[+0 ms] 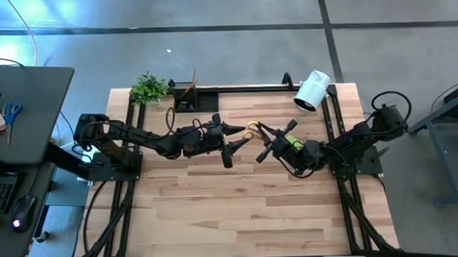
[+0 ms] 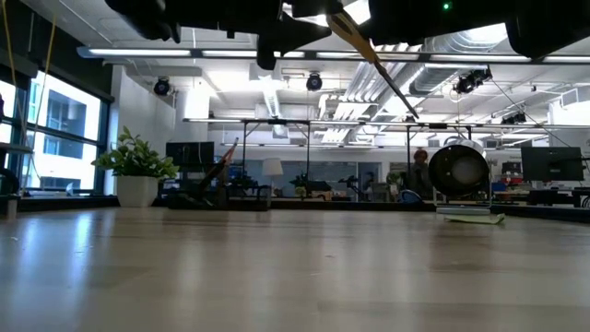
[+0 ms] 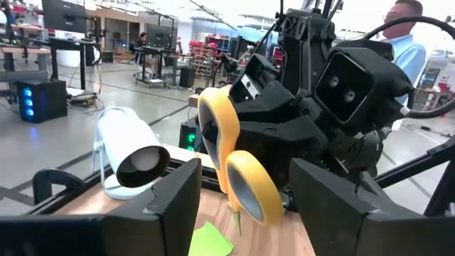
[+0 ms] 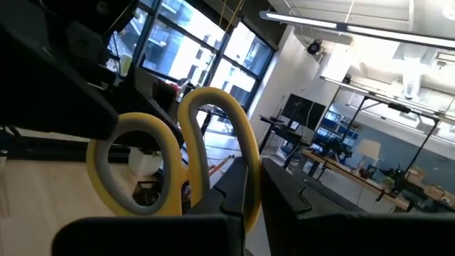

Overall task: Pick and place office supplies into organizer
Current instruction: Put the yellow scissors into the top left section of the desk organizer

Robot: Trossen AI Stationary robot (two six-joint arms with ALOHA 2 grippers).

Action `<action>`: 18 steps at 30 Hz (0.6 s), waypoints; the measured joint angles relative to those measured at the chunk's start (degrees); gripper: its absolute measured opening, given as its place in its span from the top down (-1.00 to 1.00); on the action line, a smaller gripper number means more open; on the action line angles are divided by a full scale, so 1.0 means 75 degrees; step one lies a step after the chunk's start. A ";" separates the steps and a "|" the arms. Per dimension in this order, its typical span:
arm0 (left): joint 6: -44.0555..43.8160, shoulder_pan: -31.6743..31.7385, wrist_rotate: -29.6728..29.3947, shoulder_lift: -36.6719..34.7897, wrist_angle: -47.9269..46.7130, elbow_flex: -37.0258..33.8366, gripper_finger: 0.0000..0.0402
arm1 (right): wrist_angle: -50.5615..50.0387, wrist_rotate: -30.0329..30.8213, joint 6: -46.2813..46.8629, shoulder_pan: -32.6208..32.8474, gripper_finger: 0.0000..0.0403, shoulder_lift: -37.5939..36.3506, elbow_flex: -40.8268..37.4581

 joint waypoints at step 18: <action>0.1179 0.0015 -0.0397 -0.0009 -0.0466 -0.0003 0.89 | -0.0577 -0.0327 0.0358 -0.0111 0.92 -0.0003 -0.0006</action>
